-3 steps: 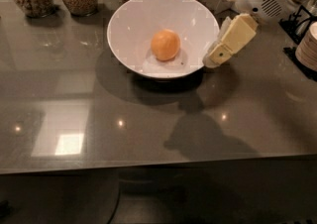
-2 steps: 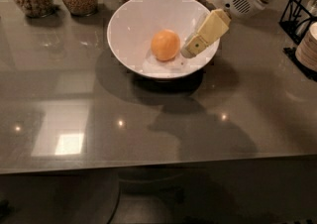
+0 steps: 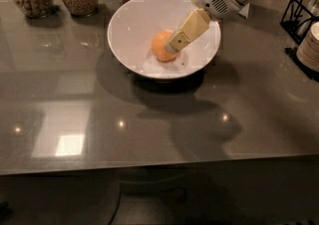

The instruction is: Pick orange from white bowl

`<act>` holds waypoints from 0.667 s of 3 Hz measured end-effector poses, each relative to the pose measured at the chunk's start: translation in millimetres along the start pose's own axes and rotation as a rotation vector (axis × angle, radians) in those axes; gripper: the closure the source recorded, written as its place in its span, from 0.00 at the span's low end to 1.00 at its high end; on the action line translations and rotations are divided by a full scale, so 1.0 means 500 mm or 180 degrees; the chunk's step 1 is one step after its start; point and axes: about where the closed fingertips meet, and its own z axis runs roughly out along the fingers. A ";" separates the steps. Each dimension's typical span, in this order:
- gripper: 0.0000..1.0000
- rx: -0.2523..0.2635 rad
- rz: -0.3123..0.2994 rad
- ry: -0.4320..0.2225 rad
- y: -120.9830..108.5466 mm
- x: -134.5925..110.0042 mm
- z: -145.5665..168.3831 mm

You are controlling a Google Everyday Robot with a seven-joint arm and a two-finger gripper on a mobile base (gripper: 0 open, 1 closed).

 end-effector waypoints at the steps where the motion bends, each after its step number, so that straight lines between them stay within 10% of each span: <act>1: 0.00 0.0099 -0.0016 -0.0032 -0.018 0.016 0.027; 2: 0.00 0.0204 -0.0043 -0.0054 -0.036 0.031 0.056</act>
Offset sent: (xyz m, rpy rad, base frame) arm 0.0393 -0.0044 -0.0425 -0.0049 -0.1003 -0.0623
